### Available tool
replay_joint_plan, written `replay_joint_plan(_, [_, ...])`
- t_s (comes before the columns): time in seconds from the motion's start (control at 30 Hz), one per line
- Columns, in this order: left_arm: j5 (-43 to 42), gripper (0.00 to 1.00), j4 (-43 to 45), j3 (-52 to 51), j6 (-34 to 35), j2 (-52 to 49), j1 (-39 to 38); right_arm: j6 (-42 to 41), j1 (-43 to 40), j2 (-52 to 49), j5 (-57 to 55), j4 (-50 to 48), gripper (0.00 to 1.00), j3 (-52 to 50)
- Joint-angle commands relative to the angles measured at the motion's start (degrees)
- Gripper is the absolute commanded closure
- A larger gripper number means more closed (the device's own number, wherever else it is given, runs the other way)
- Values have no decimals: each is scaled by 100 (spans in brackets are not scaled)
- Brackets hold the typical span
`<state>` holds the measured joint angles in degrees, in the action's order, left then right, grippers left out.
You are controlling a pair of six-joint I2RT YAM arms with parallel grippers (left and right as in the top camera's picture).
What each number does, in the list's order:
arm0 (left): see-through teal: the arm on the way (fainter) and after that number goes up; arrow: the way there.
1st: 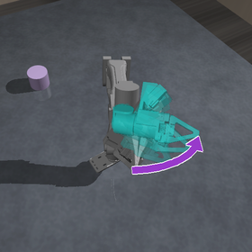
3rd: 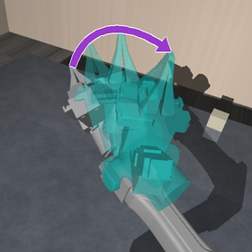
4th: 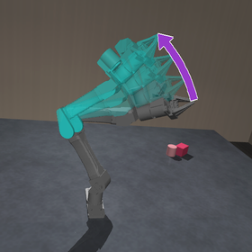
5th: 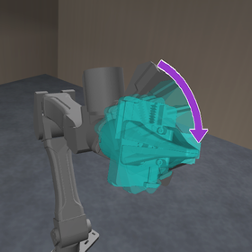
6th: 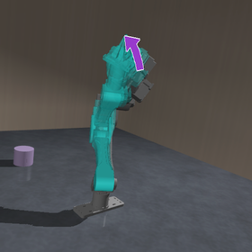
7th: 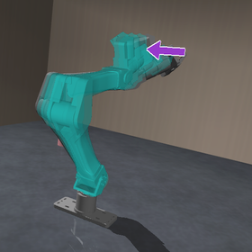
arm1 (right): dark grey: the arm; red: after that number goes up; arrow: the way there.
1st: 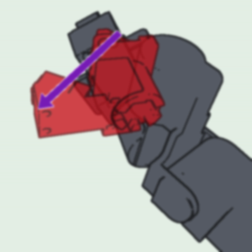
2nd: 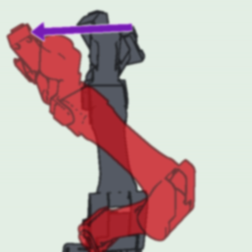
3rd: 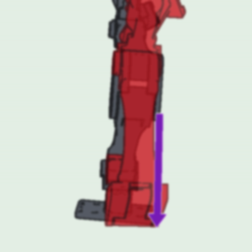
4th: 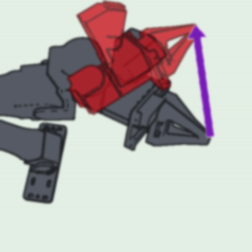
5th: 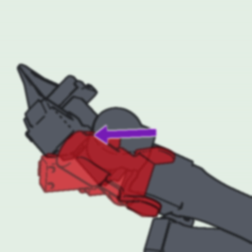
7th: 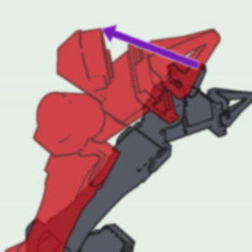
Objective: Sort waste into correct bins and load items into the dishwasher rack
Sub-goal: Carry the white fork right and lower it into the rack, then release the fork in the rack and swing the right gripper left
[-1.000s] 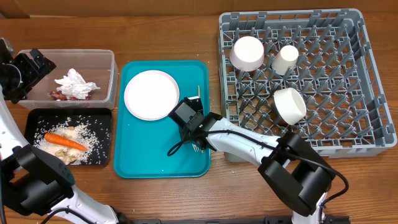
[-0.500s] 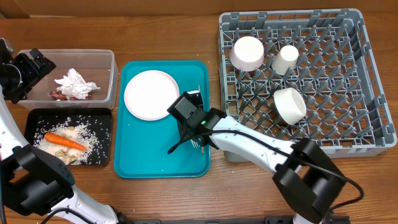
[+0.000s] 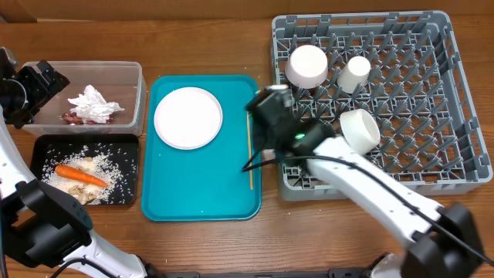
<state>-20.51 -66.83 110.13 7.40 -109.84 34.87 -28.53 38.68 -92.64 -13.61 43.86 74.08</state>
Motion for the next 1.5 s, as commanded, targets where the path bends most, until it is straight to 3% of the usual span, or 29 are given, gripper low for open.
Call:
replay_joint_plan(0.0, [20, 0, 0, -13, 50, -42, -39, 310, -376, 354, -74, 177, 90, 181])
replay_joint_plan(0.23, [20, 0, 0, -13, 50, -42, -39, 310, -1045, 391, -70, 599, 90, 162])
replay_joint_plan(0.5, [20, 0, 0, -13, 50, -42, -39, 461, -1447, 317, -92, 433, 90, -177])
replay_joint_plan(1.2, [20, 0, 0, -13, 50, -42, -39, 953, -1556, 245, -92, -114, 89, -800])
replay_joint_plan(1.47, [20, 0, 0, -13, 50, -42, -39, 953, -1556, 245, -92, -122, 84, -809])
